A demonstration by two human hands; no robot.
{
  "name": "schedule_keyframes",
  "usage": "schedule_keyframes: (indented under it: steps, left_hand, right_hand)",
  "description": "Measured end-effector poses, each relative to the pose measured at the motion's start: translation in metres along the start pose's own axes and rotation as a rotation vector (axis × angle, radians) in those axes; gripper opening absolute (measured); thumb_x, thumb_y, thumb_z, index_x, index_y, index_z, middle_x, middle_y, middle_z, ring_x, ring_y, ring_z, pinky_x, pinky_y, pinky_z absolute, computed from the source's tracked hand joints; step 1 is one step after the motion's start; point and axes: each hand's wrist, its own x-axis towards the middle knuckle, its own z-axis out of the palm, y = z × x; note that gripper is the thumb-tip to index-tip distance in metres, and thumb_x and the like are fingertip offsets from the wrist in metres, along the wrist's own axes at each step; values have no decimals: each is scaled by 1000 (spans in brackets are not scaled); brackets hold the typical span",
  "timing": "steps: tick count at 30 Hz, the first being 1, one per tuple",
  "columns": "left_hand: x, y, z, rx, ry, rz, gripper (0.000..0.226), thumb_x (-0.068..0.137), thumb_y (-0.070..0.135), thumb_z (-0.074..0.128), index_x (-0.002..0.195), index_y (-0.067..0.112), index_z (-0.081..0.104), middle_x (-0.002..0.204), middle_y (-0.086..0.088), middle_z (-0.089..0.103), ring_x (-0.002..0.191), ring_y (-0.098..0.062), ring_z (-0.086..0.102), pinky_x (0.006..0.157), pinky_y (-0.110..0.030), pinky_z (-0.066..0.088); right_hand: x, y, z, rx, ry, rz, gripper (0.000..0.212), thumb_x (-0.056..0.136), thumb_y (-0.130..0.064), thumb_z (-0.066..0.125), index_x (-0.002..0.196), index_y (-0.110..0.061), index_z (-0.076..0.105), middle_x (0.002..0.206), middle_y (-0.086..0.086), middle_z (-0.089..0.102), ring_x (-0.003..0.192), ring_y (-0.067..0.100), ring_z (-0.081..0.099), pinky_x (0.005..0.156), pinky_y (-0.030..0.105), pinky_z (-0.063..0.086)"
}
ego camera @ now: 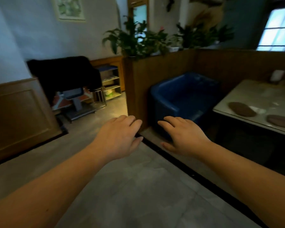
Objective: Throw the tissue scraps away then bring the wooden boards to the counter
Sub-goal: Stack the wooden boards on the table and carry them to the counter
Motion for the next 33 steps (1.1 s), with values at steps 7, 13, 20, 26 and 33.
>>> schedule_keyframes:
  steps: [7,13,20,26,33]
  left_hand:
    - [138,131,35,-120,46,186,50,90,48,48,131,20,46,126,-1,58,111,-18,57,86,-35,53]
    - [225,201,65,-177,36,340,55,90,48,48,135,17,45,129,-4,58,112,-20,57,83,-37,55]
    - [318,236,115,-233,20,450,54,91,51,45,135,20,43,125,0,59,108,-18,58,79,-37,55]
    - [417,252,164,-294,13,519,56,93,52,39,140,22,36,135,4,51,117,-17,51,82,-36,52]
    - [550,269,218,-375,0,620,54,92,52,40,138,23,40,134,5,53,117,-14,53,82,-34,53]
  right_hand:
    - [-74,173,1,-81,-41,221,73,87,-59,48,148,-25,25,154,4,33,137,25,36,108,42,37]
    - [-116,278,12,-78,-83,399,74,87,-62,46,148,-27,23,155,3,31,138,24,35,110,41,35]
    - [-120,369,39,-62,-90,571,71,84,-63,48,144,-30,29,144,-3,44,129,19,45,100,37,42]
    - [-89,433,71,-71,-97,694,69,84,-62,51,142,-29,33,139,-4,48,124,17,49,97,35,45]
    - [-54,512,112,-21,-134,918,68,84,-62,51,142,-30,33,138,-6,49,124,15,49,99,35,46]
